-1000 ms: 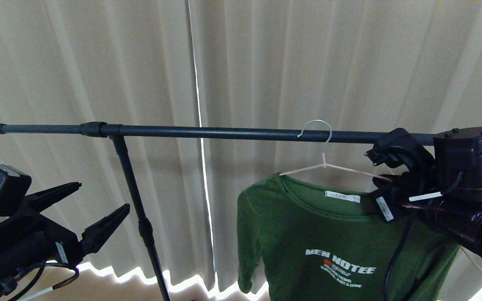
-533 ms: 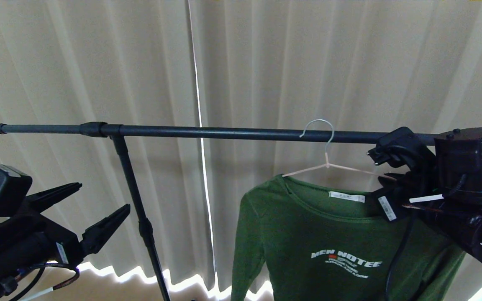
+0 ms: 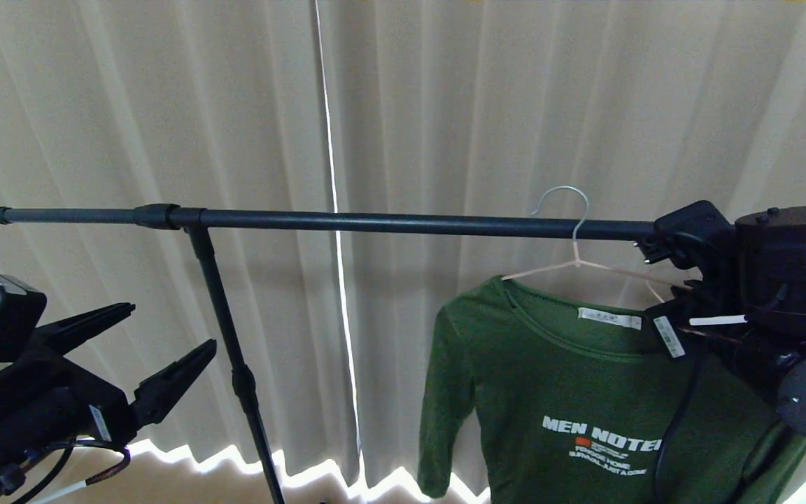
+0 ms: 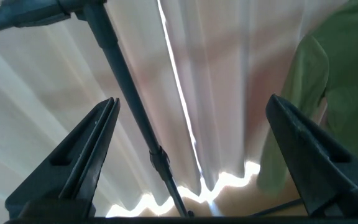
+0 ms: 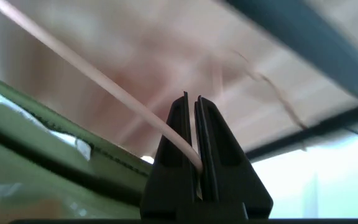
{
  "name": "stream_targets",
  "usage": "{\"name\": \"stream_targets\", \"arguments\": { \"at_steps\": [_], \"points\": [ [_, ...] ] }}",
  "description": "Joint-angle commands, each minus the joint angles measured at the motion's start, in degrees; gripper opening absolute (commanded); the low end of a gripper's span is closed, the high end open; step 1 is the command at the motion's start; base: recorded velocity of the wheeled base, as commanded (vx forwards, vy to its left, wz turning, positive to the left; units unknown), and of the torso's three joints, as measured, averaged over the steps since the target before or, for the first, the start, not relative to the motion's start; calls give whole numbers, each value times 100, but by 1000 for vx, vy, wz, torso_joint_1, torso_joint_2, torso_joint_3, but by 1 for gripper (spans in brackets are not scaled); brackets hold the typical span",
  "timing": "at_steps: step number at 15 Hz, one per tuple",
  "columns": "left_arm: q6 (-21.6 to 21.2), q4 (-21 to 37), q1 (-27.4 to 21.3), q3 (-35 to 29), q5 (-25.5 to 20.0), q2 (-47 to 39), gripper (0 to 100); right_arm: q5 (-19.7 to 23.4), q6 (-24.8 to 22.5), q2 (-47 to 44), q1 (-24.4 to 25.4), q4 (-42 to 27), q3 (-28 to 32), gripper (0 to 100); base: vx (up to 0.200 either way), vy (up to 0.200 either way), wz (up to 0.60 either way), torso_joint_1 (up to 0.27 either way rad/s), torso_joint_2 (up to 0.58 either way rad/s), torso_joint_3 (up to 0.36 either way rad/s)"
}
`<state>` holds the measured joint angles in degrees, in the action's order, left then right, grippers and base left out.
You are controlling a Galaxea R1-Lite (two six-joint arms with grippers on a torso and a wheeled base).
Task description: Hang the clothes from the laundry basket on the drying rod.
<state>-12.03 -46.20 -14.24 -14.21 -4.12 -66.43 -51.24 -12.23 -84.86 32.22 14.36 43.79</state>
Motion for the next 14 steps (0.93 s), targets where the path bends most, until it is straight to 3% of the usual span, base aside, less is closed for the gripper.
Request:
{"name": "stream_targets", "arguments": {
  "at_steps": [1,6,14],
  "points": [
    [-1,-3,0,-2,-1,51,100,0,1,-40,4,-3,16,0,0,0,0,0,0,0],
    [8,-3,9,-11,-1,60,100,114,19,-233,171,-3,-125,0,0,0,0,0,0,0],
    [8,-3,9,-2,-1,104,100,764,36,-330,557,93,-169,0,0,0,0,0,0,0]
  ]
}}
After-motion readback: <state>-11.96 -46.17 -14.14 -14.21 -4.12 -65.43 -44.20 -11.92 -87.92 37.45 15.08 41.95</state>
